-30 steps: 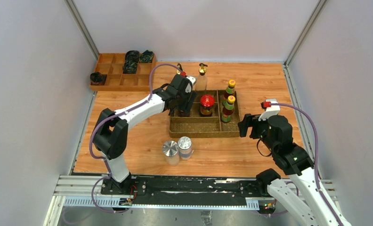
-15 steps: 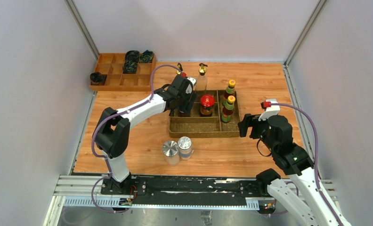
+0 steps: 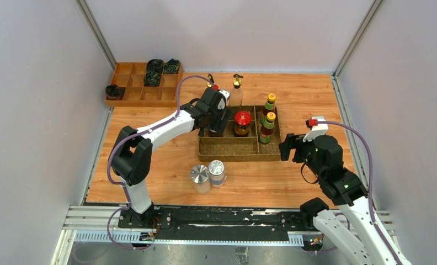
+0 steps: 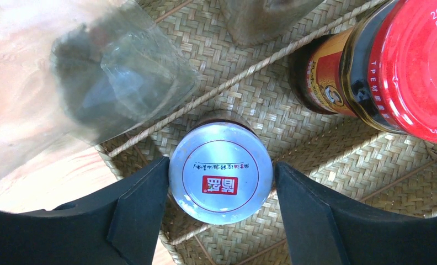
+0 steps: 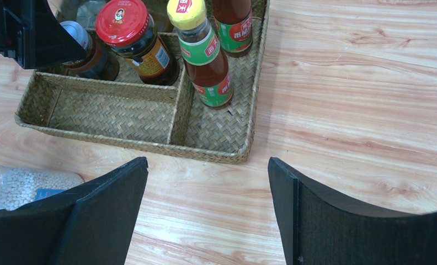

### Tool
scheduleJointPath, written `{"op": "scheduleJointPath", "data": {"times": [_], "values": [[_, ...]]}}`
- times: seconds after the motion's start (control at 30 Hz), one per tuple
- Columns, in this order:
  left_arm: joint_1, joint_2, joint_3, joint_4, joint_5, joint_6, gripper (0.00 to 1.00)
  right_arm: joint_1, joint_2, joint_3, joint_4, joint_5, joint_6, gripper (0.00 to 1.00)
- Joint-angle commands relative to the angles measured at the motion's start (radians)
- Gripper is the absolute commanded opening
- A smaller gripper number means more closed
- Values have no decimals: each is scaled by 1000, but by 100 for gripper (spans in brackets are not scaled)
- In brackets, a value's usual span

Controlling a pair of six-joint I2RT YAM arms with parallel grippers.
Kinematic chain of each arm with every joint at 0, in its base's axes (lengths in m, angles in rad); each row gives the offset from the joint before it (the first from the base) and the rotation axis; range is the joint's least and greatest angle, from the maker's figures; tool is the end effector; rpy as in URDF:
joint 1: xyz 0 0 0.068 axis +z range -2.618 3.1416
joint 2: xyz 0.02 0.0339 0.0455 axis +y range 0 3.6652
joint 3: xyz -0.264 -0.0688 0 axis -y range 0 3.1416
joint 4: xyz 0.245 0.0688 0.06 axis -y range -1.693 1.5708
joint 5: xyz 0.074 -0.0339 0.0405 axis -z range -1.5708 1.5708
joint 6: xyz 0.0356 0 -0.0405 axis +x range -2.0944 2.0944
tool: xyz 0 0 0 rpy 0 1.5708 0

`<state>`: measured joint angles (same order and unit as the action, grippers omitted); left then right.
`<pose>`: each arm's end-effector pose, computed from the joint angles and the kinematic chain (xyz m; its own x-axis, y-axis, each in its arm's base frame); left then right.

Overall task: Organize the condiment bottles
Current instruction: Place the bottle in the storage box.

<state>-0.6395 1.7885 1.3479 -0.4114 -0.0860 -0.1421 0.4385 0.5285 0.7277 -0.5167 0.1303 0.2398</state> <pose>0.3198 -0.2341 0.2387 -0.6756 0.3266 -0.6610 0.4581 0.8884 -0.0293 0.1144 0.0485 0.3198 -0.3480 0.0969 -0.9325 -0.2332 0.9544 0.1862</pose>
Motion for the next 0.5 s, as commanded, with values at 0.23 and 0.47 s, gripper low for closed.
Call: {"op": "scheduleJointPath", "data": {"times": [0.23,0.47], "values": [[3,-29,36,0,-15,-2,78,16,-9,-19,0,-15,3,86],[3,-126,-1,-30,-27,-19,78,16,-5,-19,0,-15,3,86]]}}
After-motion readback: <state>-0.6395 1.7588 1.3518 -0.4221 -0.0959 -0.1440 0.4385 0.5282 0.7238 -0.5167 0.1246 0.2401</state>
